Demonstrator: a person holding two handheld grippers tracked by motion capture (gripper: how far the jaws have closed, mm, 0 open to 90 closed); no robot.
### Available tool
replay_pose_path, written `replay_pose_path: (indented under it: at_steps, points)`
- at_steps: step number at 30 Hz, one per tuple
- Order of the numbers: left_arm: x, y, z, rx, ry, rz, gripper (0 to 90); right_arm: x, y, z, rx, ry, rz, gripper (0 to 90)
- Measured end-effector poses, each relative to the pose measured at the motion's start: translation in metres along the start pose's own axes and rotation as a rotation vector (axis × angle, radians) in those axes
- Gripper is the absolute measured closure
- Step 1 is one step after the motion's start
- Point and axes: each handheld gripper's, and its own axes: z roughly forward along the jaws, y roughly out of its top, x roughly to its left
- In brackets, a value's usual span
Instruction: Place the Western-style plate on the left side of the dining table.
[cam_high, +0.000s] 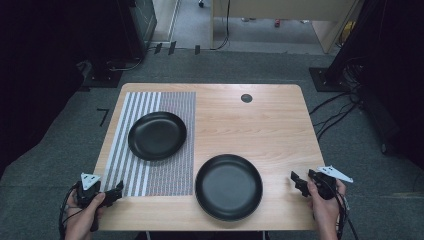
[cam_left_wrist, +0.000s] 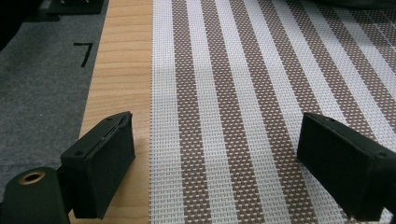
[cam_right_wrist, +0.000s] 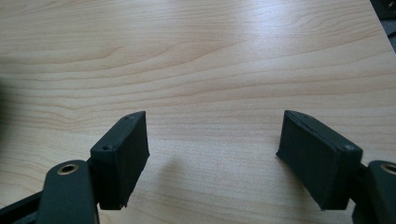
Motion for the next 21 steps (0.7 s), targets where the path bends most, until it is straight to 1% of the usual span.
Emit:
replay_pose_path:
  at_steps: [2, 4, 7, 8, 18, 21]
  points:
    - [0.000, 0.000, 0.000, 0.000, 0.000, 0.000, 11.2, 0.002, 0.000, 0.000, 0.006, -0.013, -0.014, 23.3]
    - [0.000, 0.000, 0.000, 0.000, 0.000, 0.000, 11.2, 0.005, 0.000, 0.002, 0.015, -0.035, -0.046, 22.5]
    - [0.000, 0.000, 0.000, 0.000, 0.000, 0.001, 11.2, 0.014, 0.000, 0.005, 0.041, -0.088, -0.115, 20.1]
    - [0.000, 0.000, 0.000, 0.000, 0.000, 0.001, 11.2, 0.018, -0.001, 0.006, 0.053, -0.115, -0.152, 19.2]
    - [0.000, 0.000, 0.000, 0.000, -0.002, 0.004, 11.2, 0.019, -0.001, 0.007, 0.055, -0.115, -0.148, 18.5]
    - [0.000, 0.000, 0.000, 0.000, -0.003, 0.005, 11.1, 0.020, -0.001, 0.007, 0.058, -0.109, -0.153, 16.7]
